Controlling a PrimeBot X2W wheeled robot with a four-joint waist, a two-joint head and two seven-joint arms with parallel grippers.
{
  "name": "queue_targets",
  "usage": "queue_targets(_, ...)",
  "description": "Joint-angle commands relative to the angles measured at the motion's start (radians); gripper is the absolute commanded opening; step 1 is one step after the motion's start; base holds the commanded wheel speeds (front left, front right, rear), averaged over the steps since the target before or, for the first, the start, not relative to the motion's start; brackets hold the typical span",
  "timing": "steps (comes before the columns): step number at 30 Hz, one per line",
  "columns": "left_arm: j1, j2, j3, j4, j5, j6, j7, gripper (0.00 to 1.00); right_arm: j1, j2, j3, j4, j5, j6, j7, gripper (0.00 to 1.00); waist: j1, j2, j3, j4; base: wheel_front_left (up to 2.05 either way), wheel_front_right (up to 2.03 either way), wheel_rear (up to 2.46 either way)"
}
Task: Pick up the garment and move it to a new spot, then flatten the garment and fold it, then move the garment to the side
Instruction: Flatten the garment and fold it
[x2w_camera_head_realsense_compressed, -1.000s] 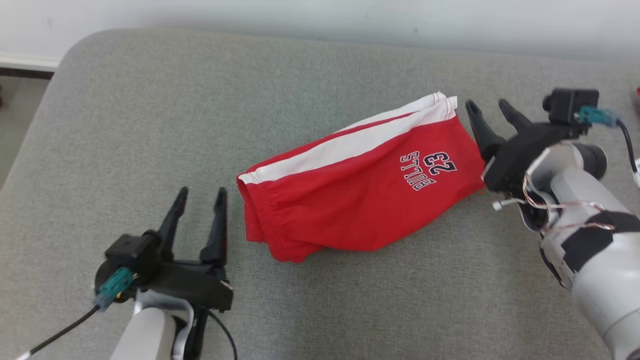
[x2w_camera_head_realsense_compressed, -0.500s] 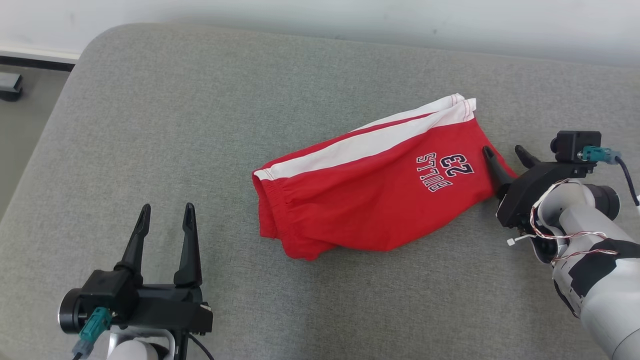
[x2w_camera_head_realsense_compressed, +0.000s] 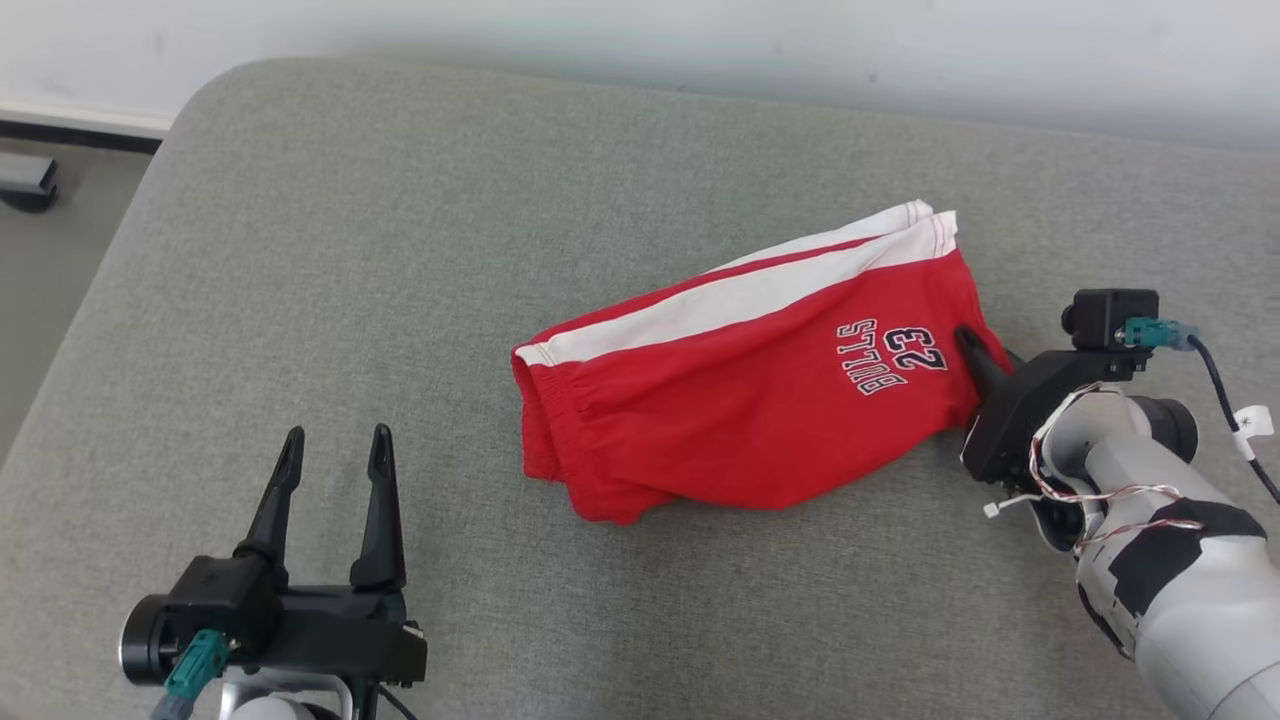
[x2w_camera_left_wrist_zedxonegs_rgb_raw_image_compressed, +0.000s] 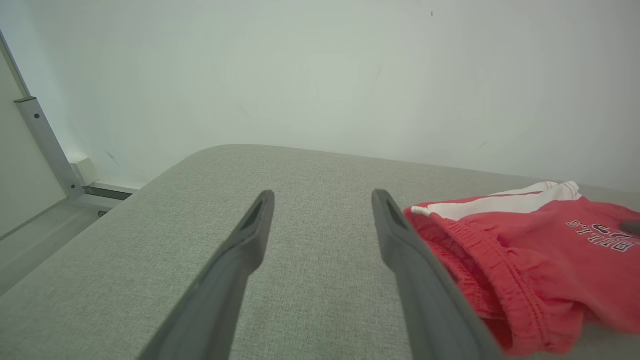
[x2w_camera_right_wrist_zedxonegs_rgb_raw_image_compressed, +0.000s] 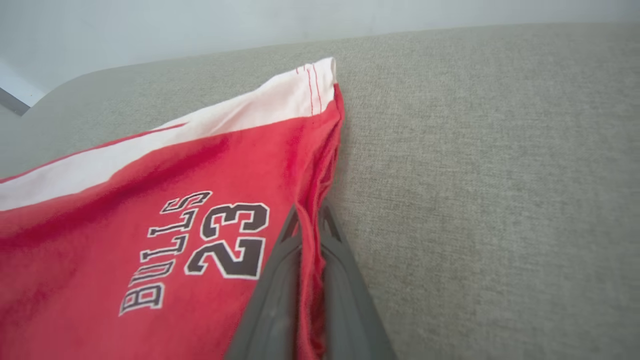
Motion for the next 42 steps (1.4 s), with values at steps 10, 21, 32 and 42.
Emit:
queue_targets(10,0.088,-0.001,0.054,-0.017,0.04,0.001,-0.003,1.0,0.179,-0.071,0.027,-0.175,0.097,0.0,-0.073,0.0,0.0001,0.0,-0.086,-0.104,0.0,0.0,0.0)
queue_targets(21,0.155,0.005,0.089,-0.032,0.082,-0.006,-0.003,1.0,0.403,-0.184,-0.018,-0.335,0.143,0.0,-0.117,0.0,0.0001,0.0,-0.117,-0.176,0.0,0.0,0.0)
queue_targets(32,0.218,0.001,0.115,-0.059,0.097,0.0,-0.003,1.0,0.542,-0.187,-0.146,-0.399,0.096,0.0,-0.117,1.0,0.0001,0.0,-0.14,-0.193,0.0,0.0,0.0)
queue_targets(42,0.214,0.0,0.098,-0.059,0.104,0.005,-0.003,1.0,0.456,-0.157,-0.242,-0.307,-0.055,0.0,-0.023,1.0,0.0001,0.0,-0.142,-0.167,0.0,0.0,0.0)
